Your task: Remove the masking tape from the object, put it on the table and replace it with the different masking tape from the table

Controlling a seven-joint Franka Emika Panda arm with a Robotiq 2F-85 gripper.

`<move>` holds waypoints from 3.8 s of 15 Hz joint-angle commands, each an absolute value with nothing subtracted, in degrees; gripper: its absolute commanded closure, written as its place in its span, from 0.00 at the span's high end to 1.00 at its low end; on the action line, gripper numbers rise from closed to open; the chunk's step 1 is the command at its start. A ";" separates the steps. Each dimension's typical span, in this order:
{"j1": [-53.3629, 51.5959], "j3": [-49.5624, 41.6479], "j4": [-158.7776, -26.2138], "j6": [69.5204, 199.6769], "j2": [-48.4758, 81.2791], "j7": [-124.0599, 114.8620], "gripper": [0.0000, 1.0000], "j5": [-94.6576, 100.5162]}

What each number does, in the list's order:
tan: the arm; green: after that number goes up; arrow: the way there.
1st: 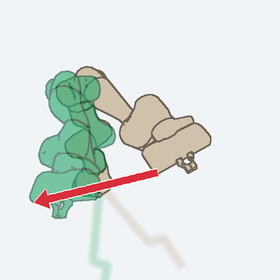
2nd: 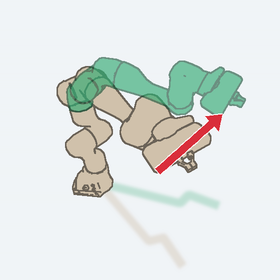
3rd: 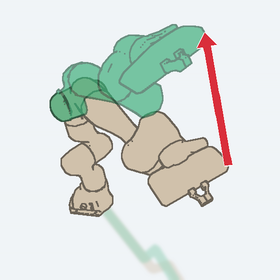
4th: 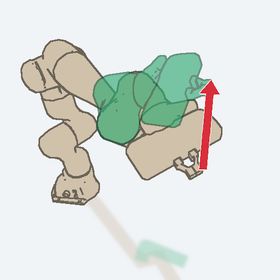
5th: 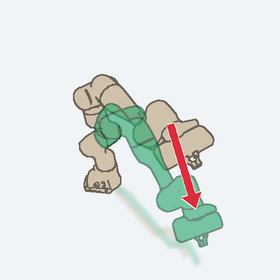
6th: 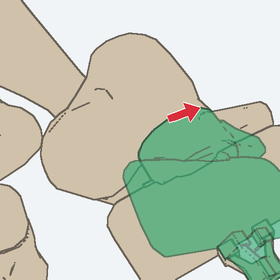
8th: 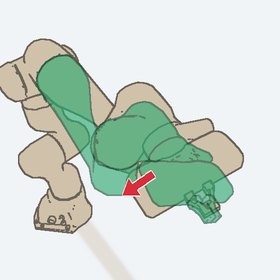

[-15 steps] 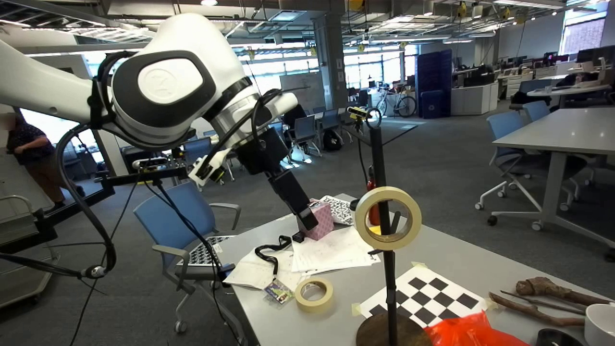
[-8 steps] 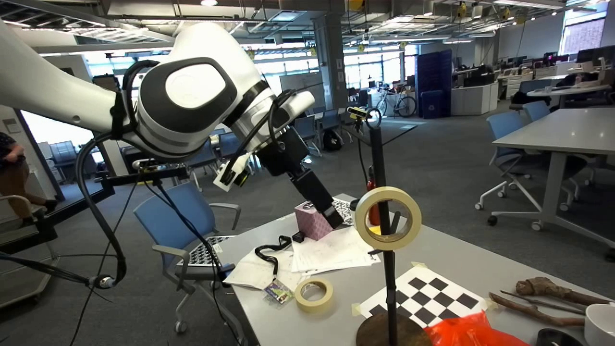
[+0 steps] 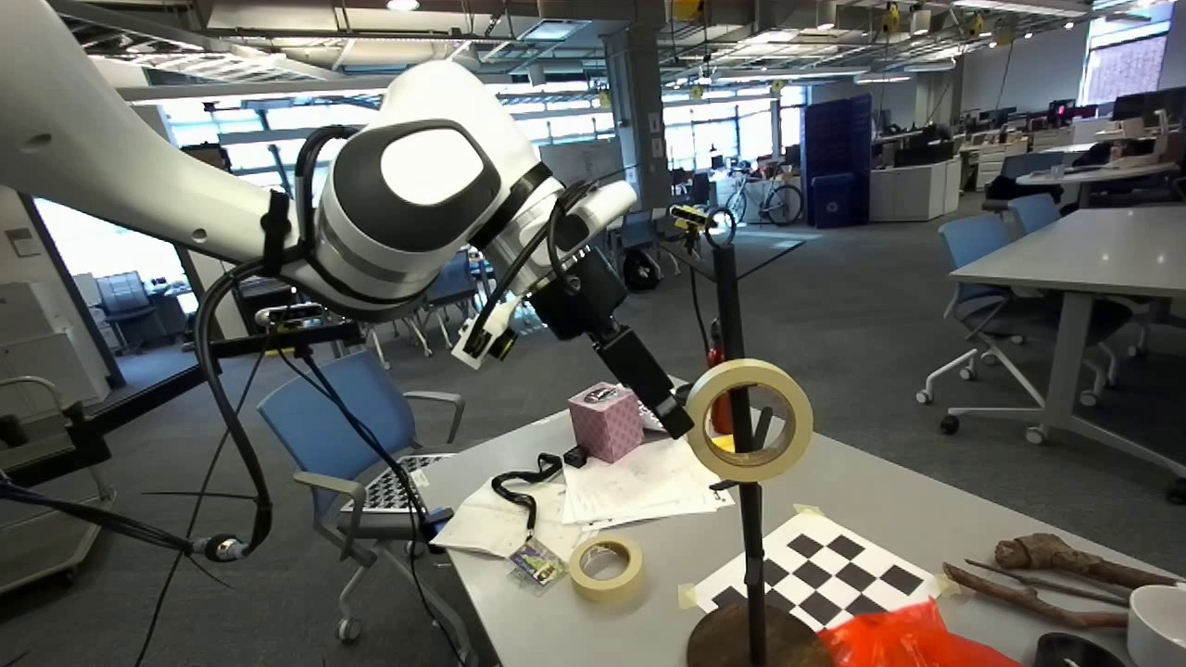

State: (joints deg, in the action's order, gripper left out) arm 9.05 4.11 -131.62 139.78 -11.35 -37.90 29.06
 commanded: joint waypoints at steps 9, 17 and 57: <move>7.39 2.95 -125.65 139.36 -4.52 -48.69 0.69 36.69; 7.28 2.15 -127.17 139.17 -6.22 -50.48 0.06 36.64; 7.14 -3.08 -142.47 131.70 -29.51 -49.73 0.07 32.32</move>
State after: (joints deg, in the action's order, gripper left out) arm 9.05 -1.31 -139.82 131.27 -27.56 -56.52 39.56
